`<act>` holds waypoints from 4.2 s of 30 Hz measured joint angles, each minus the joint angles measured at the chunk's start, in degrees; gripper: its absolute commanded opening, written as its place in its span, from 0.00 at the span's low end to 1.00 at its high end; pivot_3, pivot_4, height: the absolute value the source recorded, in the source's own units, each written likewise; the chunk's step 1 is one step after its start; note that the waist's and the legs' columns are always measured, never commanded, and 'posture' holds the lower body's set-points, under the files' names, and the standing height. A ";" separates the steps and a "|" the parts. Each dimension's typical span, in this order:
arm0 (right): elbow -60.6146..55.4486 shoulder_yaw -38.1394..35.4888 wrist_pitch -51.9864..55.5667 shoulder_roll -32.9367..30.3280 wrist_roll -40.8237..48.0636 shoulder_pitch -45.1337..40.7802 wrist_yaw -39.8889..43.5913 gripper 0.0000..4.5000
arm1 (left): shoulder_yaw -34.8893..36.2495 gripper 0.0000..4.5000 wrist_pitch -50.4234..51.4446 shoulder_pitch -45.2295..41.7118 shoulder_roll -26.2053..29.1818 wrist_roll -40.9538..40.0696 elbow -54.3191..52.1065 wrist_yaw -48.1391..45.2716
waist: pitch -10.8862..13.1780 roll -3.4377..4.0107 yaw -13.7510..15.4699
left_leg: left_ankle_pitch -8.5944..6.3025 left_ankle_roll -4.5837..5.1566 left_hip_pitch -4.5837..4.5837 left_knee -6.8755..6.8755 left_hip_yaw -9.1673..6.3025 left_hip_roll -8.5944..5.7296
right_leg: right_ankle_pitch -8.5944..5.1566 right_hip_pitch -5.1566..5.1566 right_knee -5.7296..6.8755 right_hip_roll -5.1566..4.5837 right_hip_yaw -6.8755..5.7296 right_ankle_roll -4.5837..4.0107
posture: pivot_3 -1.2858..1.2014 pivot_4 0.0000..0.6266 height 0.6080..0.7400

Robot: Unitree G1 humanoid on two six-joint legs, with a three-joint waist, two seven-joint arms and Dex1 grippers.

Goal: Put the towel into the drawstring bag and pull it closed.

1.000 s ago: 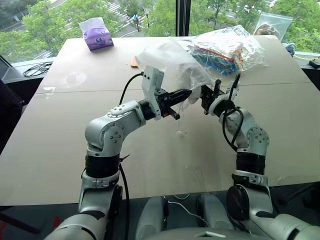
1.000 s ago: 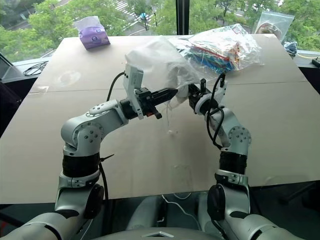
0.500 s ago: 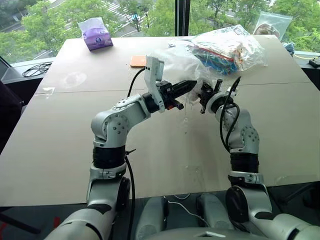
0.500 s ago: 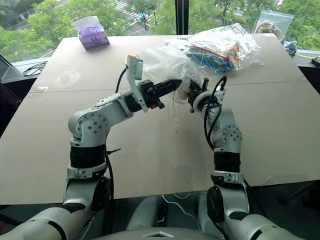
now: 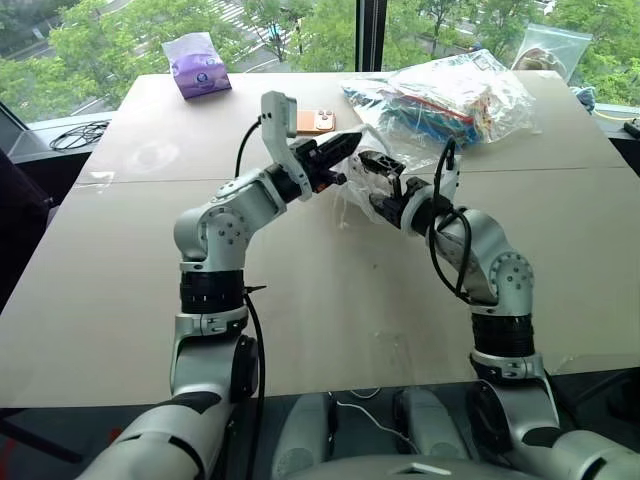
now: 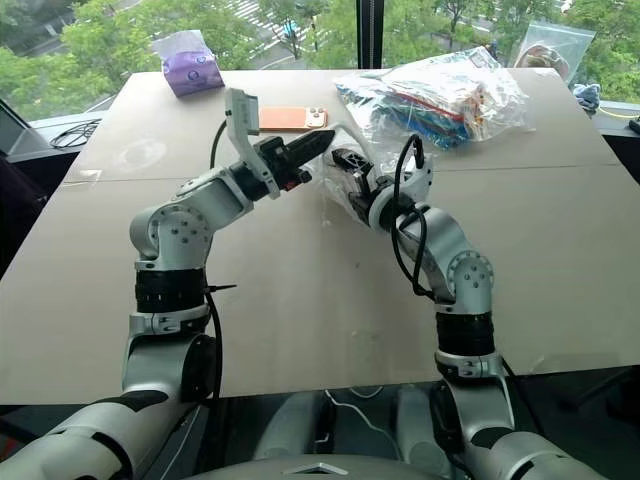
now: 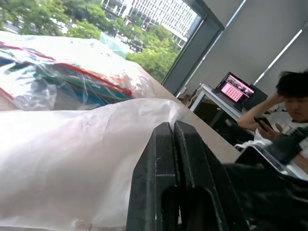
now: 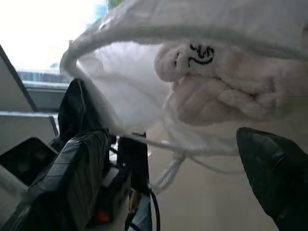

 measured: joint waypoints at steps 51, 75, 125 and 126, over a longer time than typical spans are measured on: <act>12.59 6.67 -9.13 2.91 -79.36 1.00 47.97 0.02 | -1.50 0.00 -0.76 3.06 -0.43 1.07 -0.87 0.64 | 0.06 -0.08 0.51 | 0.16 -0.28 0.07 0.03 -0.03 -0.07 | 0.00 -0.04 0.16 0.08 0.02 0.01 | 0.52 0.24 1.00; 2.11 -21.59 3.23 7.80 -31.91 -3.01 32.03 0.00 | -0.94 0.60 -11.07 33.01 24.48 11.34 -6.49 -12.73 | 0.13 0.10 -0.62 | 0.02 -0.04 0.16 -0.08 0.20 0.04 | -0.01 -0.24 0.39 0.08 0.24 -0.02 | 0.52 0.24 1.00; 13.04 -33.64 -28.41 6.65 -23.42 -8.79 14.73 0.00 | 7.29 0.01 -39.07 17.93 5.36 40.43 9.76 42.86 | 0.15 0.08 -0.49 | 0.02 -0.02 0.11 0.04 0.32 0.07 | 0.01 -0.41 0.82 -0.03 0.34 0.02 | 0.52 0.24 1.00; 13.49 -33.71 -29.27 6.66 -22.90 -8.79 14.15 0.00 | 7.82 0.01 -38.81 17.87 5.46 40.43 9.76 44.11 | 0.15 0.08 -0.50 | 0.02 -0.02 0.12 0.04 0.33 0.07 | 0.01 -0.42 0.84 -0.04 0.34 0.02 | 0.52 0.24 1.00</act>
